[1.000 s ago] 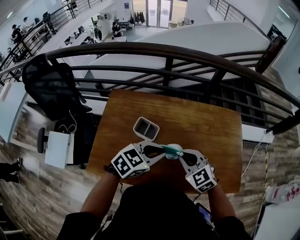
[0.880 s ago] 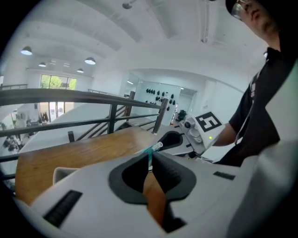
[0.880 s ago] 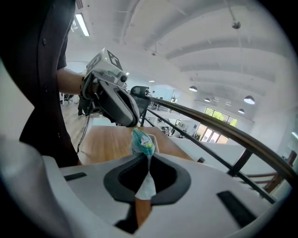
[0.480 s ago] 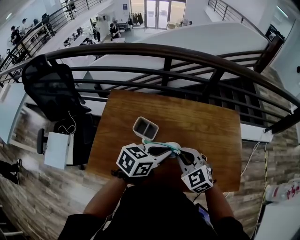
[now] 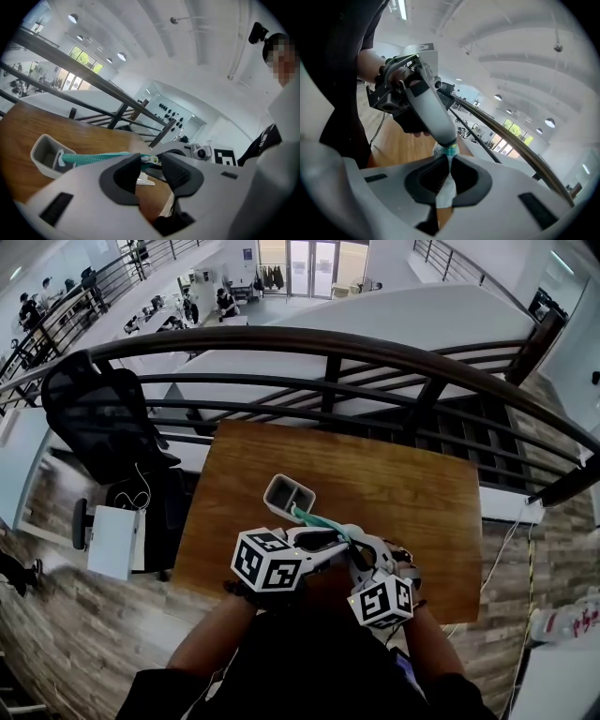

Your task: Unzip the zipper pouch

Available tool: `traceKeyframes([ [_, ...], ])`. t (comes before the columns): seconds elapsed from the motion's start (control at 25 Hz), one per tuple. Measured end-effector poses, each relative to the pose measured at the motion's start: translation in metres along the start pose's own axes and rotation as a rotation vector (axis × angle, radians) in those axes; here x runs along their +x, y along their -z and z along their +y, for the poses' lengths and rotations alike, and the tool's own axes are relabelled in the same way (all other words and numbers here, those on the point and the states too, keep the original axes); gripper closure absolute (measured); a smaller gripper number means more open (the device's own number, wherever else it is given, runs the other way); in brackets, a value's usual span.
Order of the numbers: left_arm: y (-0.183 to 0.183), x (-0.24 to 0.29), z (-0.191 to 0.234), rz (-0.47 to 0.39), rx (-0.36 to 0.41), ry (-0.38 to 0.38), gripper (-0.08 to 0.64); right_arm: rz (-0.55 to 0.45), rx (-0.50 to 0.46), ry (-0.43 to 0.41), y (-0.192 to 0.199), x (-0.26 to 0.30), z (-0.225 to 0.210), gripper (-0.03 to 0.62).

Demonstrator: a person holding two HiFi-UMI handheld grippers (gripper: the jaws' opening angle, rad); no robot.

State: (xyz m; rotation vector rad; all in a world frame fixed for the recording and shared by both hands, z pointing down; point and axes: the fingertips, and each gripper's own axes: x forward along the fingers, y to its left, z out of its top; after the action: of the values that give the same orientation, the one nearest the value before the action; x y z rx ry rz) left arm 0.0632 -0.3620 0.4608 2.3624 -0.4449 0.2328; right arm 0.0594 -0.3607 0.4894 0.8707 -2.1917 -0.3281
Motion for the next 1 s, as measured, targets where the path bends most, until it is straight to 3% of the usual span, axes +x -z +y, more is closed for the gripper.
traceKeyframes([
  [0.32,0.003,0.004,0.007,0.044,0.113,-0.062,0.404,0.003,-0.016,-0.019,-0.002,0.006,0.004,0.586],
  [0.76,0.007,-0.006,0.002,0.077,0.086,0.022,0.462,-0.026,0.034,-0.052,0.007,0.002,0.006,0.587],
  [0.88,0.007,-0.011,0.004,0.065,0.086,0.01,0.528,-0.014,0.024,-0.051,0.008,0.002,0.006,0.586],
  [1.0,0.006,-0.011,0.004,0.059,0.075,0.001,0.537,-0.017,0.028,-0.059,0.009,-0.002,0.006,0.586],
])
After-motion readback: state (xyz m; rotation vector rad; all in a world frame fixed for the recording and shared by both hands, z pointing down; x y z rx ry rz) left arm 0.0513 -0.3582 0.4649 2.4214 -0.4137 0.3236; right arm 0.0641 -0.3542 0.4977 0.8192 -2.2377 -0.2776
